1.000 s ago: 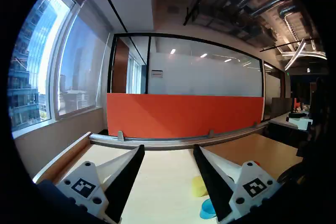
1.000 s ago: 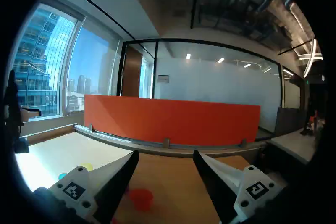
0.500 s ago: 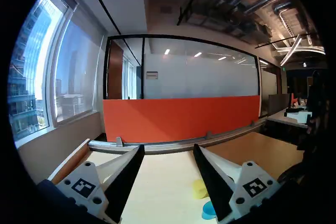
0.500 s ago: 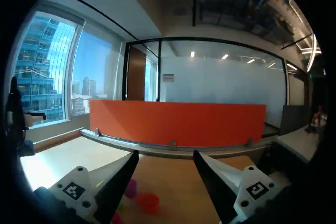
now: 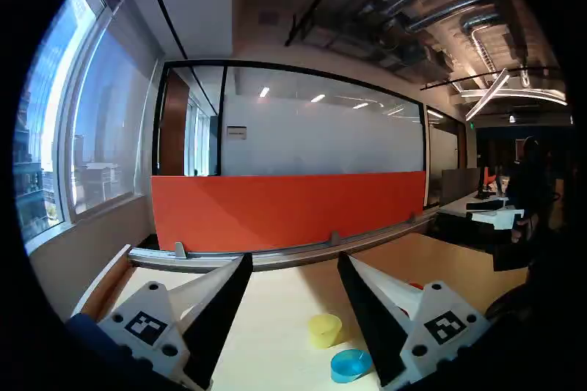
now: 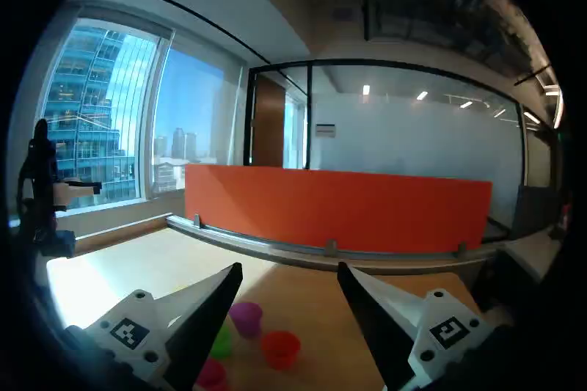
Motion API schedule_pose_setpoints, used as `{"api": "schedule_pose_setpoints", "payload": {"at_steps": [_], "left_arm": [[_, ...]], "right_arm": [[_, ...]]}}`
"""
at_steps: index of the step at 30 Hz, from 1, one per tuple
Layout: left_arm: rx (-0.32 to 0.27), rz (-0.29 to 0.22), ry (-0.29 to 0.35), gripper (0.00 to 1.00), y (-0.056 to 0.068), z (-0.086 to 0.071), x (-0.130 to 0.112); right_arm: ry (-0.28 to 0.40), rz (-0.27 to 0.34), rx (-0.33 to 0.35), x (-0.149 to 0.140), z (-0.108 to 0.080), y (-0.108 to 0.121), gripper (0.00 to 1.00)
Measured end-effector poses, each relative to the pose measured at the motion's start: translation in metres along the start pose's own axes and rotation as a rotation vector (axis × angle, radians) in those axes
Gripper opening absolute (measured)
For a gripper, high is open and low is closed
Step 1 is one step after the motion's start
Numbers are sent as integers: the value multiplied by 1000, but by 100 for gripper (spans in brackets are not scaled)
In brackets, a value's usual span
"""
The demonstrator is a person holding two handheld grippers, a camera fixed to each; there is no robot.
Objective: Pour water
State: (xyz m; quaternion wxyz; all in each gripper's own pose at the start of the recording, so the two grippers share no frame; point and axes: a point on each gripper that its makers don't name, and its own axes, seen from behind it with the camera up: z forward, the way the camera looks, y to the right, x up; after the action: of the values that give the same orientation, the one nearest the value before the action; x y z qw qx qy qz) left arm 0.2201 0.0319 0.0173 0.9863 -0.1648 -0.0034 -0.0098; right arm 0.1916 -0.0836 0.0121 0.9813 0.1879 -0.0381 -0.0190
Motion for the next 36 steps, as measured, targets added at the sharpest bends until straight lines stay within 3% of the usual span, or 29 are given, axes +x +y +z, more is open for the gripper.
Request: {"api": "schedule_pose_setpoints", "payload": {"at_steps": [8, 13, 36], "left_arm": [[-89, -11, 18, 85, 22, -5, 6], [-125, -19, 27, 85, 31, -7, 7], [-180, 5, -10, 85, 36, 2, -13]], "right_arm": [[22, 48, 150, 6, 1, -31, 100], [35, 47, 201, 12, 0, -41, 100], [6, -12, 243, 11, -1, -50, 100]]}}
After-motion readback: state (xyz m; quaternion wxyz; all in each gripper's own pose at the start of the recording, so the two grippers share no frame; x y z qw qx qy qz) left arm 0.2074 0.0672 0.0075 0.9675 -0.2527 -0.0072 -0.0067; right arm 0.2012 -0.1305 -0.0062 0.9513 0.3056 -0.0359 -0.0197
